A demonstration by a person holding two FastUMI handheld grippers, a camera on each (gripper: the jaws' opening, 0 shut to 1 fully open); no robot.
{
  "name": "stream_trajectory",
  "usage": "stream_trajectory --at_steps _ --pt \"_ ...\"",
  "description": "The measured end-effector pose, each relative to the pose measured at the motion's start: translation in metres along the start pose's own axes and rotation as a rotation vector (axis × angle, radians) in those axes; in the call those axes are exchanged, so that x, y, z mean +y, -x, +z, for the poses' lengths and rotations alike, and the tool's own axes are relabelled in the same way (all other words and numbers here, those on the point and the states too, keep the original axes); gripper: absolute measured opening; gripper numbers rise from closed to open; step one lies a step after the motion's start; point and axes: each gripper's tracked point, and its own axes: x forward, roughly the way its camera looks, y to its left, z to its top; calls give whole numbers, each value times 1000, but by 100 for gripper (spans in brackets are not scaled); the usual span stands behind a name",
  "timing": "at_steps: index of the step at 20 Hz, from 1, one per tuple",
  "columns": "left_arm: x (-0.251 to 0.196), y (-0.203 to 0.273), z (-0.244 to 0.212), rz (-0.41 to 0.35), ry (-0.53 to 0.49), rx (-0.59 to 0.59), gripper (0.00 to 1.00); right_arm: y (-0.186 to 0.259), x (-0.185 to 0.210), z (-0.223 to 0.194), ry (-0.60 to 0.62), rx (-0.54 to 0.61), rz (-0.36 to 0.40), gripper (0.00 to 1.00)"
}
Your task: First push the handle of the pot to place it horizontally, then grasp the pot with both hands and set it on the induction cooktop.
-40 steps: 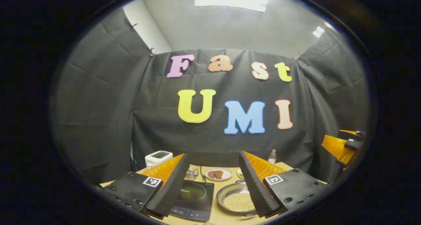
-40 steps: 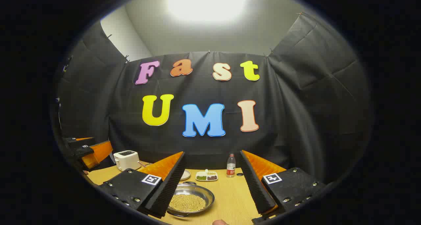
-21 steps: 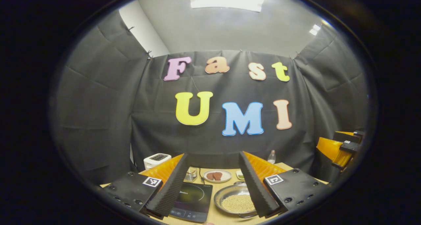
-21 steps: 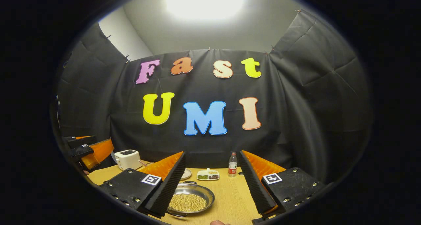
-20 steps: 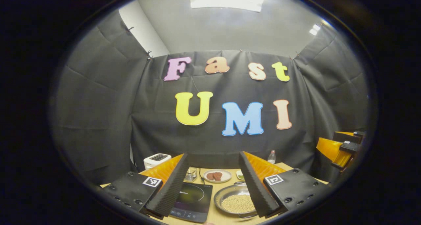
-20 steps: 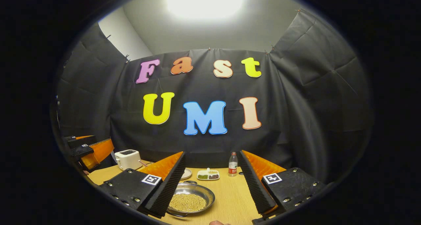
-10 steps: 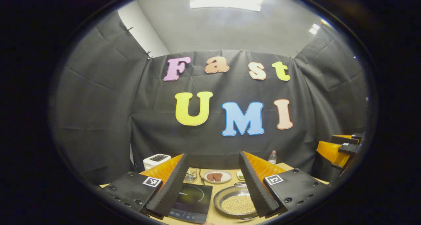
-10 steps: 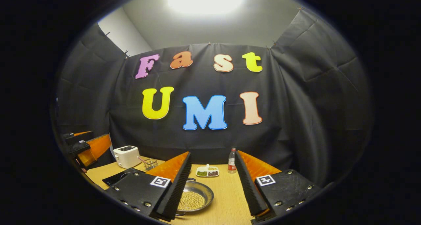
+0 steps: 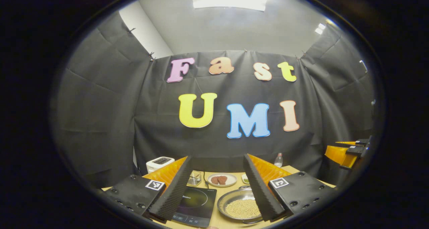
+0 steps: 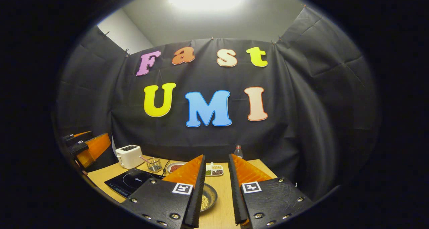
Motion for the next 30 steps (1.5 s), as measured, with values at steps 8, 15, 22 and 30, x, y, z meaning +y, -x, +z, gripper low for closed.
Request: stream_trajectory --at_steps 8,15,22,30 --pt "-9 -1 2 12 -14 -4 100 -4 -3 -3 11 -11 12 7" --pt "-17 -4 3 51 -43 -7 100 -16 -8 -6 -19 -11 69 0" --pt "6 -10 0 124 -57 0 100 -35 11 -23 -25 26 141 0" --pt "49 -35 -9 172 -46 -2 100 -59 77 -44 5 70 262 0"
